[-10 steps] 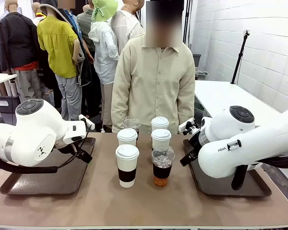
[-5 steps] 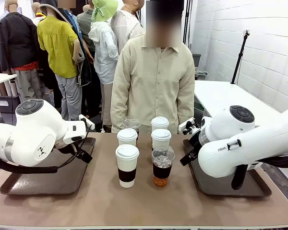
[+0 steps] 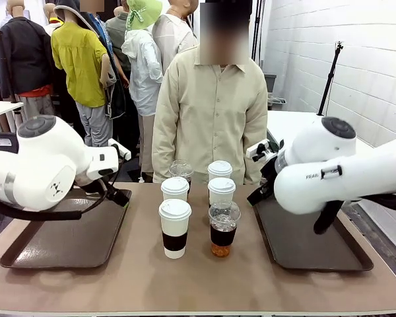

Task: Distribute the coffee onto the tray.
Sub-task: Pick up one iced Americano and place it on the right Handle tray.

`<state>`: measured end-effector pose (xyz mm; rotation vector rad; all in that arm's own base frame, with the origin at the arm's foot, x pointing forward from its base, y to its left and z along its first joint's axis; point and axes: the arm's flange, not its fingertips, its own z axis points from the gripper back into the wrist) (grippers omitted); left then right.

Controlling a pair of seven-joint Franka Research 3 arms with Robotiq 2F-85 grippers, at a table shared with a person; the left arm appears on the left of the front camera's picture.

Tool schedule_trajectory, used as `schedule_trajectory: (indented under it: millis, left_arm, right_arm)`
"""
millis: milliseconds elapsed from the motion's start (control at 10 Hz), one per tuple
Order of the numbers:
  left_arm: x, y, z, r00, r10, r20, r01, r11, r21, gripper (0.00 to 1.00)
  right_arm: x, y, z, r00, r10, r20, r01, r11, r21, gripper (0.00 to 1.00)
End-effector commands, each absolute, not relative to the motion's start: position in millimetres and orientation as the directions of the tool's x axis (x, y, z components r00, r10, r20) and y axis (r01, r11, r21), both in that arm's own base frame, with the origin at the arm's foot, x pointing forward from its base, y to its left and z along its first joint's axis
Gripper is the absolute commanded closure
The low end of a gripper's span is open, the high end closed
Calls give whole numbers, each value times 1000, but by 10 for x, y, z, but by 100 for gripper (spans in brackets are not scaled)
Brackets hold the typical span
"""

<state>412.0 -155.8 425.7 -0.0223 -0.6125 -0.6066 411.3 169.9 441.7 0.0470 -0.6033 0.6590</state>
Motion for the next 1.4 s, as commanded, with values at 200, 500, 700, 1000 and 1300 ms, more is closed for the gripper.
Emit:
schedule_trajectory:
  millis: [200, 500, 700, 1000, 1300]
  left_arm:
    - [4072, -1668, 4831, 630, -574, 523, 556, 804, 212, 0]
    - [4037, -1685, 4917, 628, -584, 515, 563, 797, 217, 0]
    - [3999, -1576, 4998, 599, -601, 530, 612, 770, 182, 0]
    - [4026, -1309, 5129, 532, -637, 557, 704, 699, 127, 0]
    - [4040, -1143, 5142, 476, -622, 622, 767, 639, 52, 0]
  right_arm:
    - [4083, 1577, 4856, 598, 592, 540, -633, 762, -134, 0]
    - [4037, 1552, 4935, 583, 598, 551, -664, 741, -100, 0]
    - [3979, 1459, 4984, 561, 587, 584, -695, 717, -53, 0]
    - [3929, 1270, 4994, 523, 555, 647, -724, 689, -5, 0]
    - [3895, 1129, 4923, 483, 548, 683, -746, 665, -6, 0]
